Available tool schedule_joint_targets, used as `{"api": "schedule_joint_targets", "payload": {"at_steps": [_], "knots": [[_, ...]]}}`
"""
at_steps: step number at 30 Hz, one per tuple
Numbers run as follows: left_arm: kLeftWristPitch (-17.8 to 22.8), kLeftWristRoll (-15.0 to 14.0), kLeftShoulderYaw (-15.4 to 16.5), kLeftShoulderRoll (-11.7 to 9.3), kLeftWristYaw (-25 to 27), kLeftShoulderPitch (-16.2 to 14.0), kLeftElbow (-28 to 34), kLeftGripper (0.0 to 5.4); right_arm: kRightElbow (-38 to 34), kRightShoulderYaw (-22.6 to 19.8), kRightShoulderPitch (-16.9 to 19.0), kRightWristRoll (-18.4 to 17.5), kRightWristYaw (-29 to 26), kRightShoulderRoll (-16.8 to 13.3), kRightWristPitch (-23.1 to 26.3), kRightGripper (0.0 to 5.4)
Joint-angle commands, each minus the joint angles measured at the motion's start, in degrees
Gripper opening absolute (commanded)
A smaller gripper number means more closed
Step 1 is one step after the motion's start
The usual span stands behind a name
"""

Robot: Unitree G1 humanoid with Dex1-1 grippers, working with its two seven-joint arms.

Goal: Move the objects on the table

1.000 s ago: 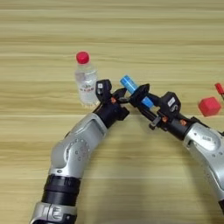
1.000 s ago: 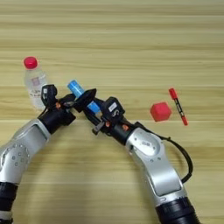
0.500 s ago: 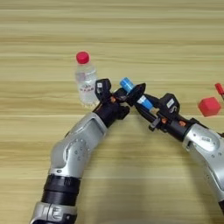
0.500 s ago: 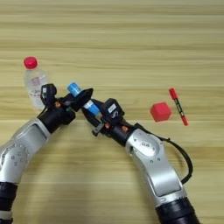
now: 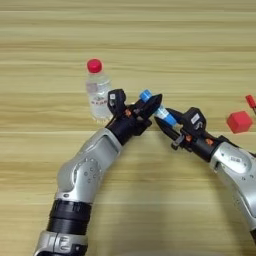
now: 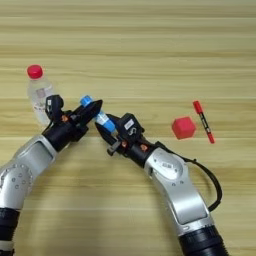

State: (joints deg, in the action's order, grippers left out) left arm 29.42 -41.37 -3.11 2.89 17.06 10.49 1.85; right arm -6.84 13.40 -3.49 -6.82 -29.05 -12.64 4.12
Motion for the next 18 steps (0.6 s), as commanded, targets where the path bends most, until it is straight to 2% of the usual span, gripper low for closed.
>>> {"api": "schedule_joint_targets", "payload": {"at_steps": [1, 18], "knots": [[0.1, -0.3, 0.0, 3.4, -0.7, 0.1, 0.5, 1.77, -0.5, -0.2, -0.5, 0.4, 0.1, -0.2, -0.3, 1.42], [-0.1, -1.8, 0.0, 3.2, -0.4, 0.0, 0.5, 1.48, -0.4, -0.1, -0.6, 0.7, 0.1, -0.1, -0.3, 1.42]]}}
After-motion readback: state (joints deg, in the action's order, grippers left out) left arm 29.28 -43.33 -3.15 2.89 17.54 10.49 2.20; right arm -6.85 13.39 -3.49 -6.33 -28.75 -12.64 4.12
